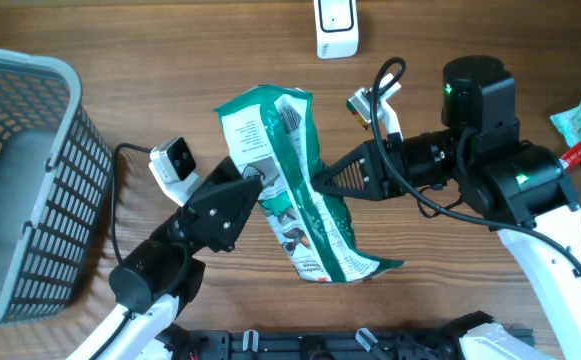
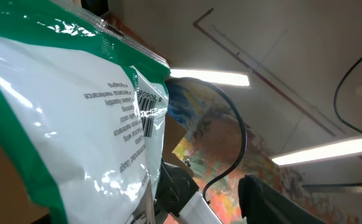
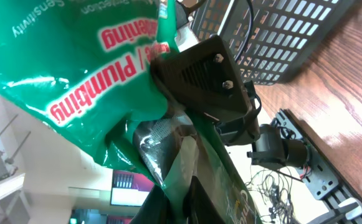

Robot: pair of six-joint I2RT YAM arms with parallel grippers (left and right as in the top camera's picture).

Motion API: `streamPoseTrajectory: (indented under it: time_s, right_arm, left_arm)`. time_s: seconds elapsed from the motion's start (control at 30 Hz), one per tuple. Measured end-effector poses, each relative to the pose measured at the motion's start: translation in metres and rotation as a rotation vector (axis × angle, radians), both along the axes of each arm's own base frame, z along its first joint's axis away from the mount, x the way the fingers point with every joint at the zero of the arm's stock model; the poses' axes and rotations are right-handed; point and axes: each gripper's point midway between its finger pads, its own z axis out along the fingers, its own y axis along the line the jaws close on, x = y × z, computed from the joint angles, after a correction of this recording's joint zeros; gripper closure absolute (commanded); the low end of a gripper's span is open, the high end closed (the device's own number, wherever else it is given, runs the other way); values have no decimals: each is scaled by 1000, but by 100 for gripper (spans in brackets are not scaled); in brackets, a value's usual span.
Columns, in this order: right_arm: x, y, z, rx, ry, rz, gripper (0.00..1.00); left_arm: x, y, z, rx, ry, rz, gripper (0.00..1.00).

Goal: Scan the item barcode

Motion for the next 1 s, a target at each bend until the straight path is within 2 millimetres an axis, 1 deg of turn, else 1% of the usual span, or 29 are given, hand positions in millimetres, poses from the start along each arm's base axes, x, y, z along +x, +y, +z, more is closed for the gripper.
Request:
streamPoseTrajectory:
  time_s: [0.1,0.13,0.2,0.23,0.27,0.3,0.37,0.43,0.5,0.57,0.67,0.73,0.8,0.83,0.87,0.9,0.93,1.0]
  right_arm:
    - [-6,6,-1,-7,5,21,95]
    - [-9,9,-2,-12,3,30,95]
    - [-15,15,-4,-25,1,44,94]
    - [-16,17,-5,-32,0,47,93]
    - [-18,19,-6,-37,0,50,92]
    - [-18,20,-7,-39,-2,50,91]
    - [-17,20,-8,-46,-4,41,85]
    - [-13,21,-10,-59,-11,20,70]
    - [-10,21,-12,-72,-16,0,59]
    - [-2,19,-16,-89,-49,-34,38]
    - [16,11,-28,-141,-117,-116,22]
    - [25,4,-37,-185,-147,-158,12]
    - [31,-5,-47,-230,-193,-179,9]
    - [31,-6,-50,-237,-234,-170,4]
    - [29,-8,-55,-257,-249,-164,3]
    - [26,-10,-58,-264,-288,-138,1]
    - [22,-10,-60,-263,-324,-113,1]
    - [16,-10,-59,-239,-391,-65,1]
  left_arm:
    - [2,-1,-2,5,10,0,42]
    - [2,-1,-2,5,11,0,48]
    - [3,-1,-3,6,14,-1,67]
    - [4,-2,-3,8,18,-1,78]
    - [5,-3,-5,11,21,0,93]
    - [7,-3,-6,12,29,0,96]
    - [10,-4,-8,17,37,2,96]
    - [12,-4,-10,19,43,5,96]
    - [13,-3,-10,15,45,10,96]
    - [15,-1,-9,9,47,24,96]
    - [19,3,-9,12,47,43,96]
    - [25,7,-13,35,55,60,96]
    - [40,10,-26,79,116,87,96]
    - [48,11,-33,96,151,97,96]
    - [58,11,-45,125,211,106,96]
    - [61,12,-48,130,225,110,96]
    - [69,12,-58,150,274,117,96]
    - [71,13,-60,154,285,121,96]
